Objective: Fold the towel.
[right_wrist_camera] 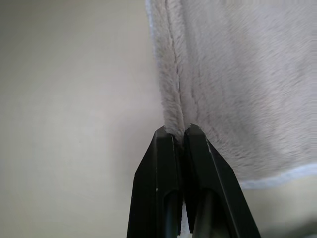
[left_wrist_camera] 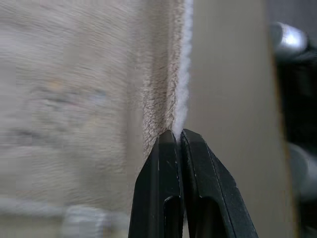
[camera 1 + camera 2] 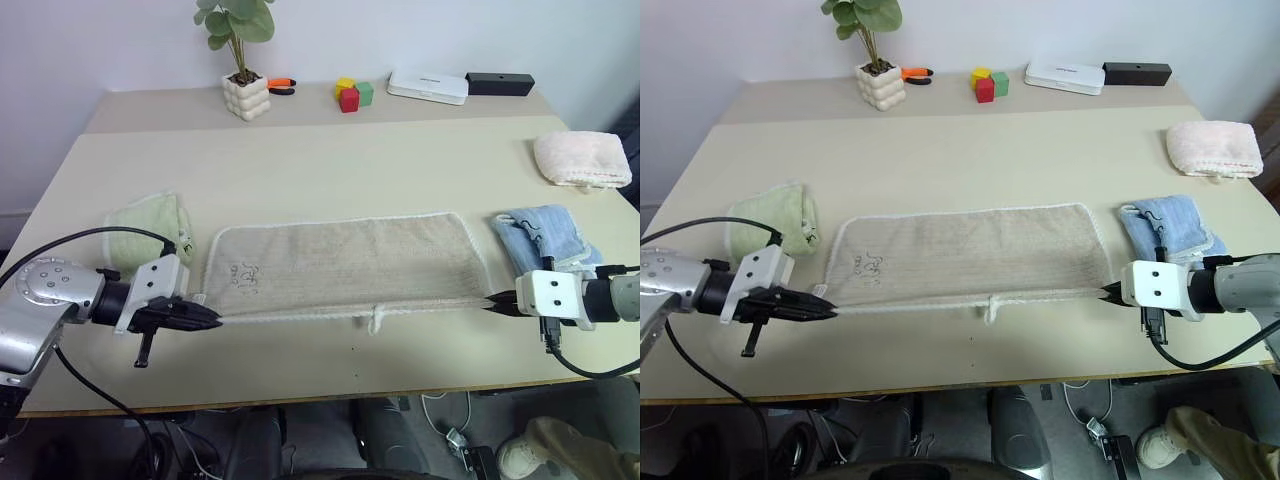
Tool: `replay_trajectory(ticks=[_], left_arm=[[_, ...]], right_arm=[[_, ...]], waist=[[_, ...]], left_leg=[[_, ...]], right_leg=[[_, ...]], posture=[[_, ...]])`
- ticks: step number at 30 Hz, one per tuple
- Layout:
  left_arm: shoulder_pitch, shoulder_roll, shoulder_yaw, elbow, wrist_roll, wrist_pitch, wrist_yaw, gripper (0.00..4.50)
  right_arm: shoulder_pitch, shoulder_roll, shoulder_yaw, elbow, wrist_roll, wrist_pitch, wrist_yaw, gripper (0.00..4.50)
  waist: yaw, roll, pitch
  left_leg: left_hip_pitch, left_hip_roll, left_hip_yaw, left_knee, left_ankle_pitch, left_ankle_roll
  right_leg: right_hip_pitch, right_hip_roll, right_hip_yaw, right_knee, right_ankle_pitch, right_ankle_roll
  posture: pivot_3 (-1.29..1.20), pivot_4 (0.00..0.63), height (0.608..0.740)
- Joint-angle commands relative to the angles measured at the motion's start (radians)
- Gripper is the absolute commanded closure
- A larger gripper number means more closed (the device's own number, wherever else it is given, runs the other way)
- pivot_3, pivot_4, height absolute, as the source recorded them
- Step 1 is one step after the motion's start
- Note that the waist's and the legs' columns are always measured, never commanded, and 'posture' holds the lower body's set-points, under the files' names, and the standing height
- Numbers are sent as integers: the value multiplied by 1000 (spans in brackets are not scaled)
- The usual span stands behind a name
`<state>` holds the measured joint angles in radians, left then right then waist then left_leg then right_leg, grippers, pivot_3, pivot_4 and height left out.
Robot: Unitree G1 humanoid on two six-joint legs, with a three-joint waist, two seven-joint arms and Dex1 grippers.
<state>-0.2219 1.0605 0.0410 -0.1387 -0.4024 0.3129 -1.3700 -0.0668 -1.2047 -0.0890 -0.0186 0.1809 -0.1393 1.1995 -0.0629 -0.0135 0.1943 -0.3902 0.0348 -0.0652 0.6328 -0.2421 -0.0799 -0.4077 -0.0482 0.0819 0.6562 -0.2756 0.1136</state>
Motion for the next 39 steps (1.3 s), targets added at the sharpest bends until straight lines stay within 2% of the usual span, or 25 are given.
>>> replay_trajectory(ticks=[1, 7, 16, 22, 39], left_arm=[[-131, -41, -12, 125, 59, -46, 49, 4500], [-279, -144, -83, 309, 137, -136, 73, 4500], [-370, -279, -120, 543, 242, -325, 142, 4500], [-405, -303, -118, 635, 274, -407, 166, 4500], [-441, -361, -131, 756, 330, -485, 241, 4500]], right_arm=[[-130, 17, 23, 48, -46, 20, -22, 4414], [-315, 98, 132, 172, -156, -25, -47, 4414], [-508, 228, 214, 393, -287, -148, -143, 4414], [-581, 273, 240, 498, -347, -222, -208, 4414], [-705, 354, 299, 725, -462, -359, -352, 4414]], waist=[[-1, 0, 0], [-5, 0, 0], [-5, 0, 0], [-5, 0, 0], [-6, 0, 0]], left_leg=[[1, 0, 0, 0, 0, 0], [0, 0, 0, -1, -3, 6], [-1, 0, 0, -1, -3, 6], [-1, 0, 0, 0, -3, 6], [0, 0, 0, 0, -3, 6]], right_leg=[[2, 0, 0, 0, 0, 0], [1, 0, 0, -1, 2, 5], [0, 0, 0, 0, 2, 5], [0, 0, 0, 0, 2, 5], [0, 0, 0, 0, 2, 5]], posture=[[0, 150, 740], [0, 150, 740], [0, 150, 740], [0, 150, 740], [0, 150, 740]])
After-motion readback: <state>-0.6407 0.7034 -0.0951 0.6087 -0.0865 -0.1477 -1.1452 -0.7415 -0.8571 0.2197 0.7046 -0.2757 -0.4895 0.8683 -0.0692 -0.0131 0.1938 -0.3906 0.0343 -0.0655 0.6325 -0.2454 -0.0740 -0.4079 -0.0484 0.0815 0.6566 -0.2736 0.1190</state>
